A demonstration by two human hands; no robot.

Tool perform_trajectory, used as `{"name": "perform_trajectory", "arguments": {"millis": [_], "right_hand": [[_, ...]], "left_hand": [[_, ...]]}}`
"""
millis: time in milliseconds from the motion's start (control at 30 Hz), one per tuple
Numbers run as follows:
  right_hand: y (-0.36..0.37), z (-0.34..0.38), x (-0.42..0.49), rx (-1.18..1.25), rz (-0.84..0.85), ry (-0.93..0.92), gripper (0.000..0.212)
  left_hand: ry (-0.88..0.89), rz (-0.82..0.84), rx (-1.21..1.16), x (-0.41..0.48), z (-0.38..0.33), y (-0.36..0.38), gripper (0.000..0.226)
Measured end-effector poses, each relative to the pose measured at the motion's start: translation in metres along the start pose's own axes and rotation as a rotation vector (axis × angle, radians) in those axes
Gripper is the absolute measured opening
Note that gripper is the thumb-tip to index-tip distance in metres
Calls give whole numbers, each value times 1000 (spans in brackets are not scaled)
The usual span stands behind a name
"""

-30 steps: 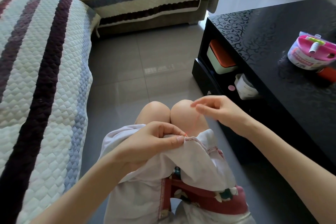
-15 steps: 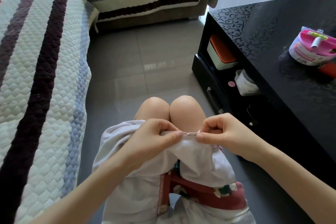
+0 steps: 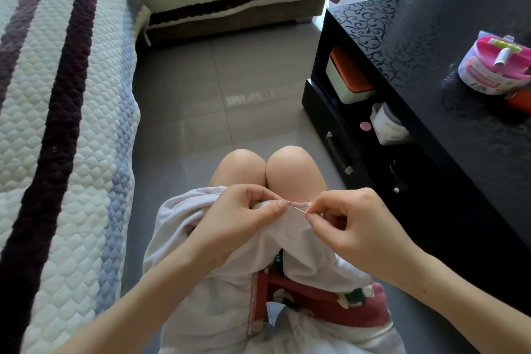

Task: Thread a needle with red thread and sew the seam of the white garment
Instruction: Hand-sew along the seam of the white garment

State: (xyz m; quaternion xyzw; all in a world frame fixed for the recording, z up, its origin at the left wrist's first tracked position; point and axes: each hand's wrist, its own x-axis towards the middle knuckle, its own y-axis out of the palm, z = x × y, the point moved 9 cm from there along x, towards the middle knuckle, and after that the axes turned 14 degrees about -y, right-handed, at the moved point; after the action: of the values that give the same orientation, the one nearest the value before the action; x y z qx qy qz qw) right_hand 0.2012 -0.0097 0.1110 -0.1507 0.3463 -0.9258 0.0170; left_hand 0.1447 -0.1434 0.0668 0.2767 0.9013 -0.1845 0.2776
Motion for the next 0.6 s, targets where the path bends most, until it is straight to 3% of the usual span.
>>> {"name": "perform_trajectory", "arguments": {"millis": [600], "right_hand": [[3, 0, 6, -27, 27, 2, 17]], "left_hand": [[36, -9, 26, -2, -5, -1, 12]]}}
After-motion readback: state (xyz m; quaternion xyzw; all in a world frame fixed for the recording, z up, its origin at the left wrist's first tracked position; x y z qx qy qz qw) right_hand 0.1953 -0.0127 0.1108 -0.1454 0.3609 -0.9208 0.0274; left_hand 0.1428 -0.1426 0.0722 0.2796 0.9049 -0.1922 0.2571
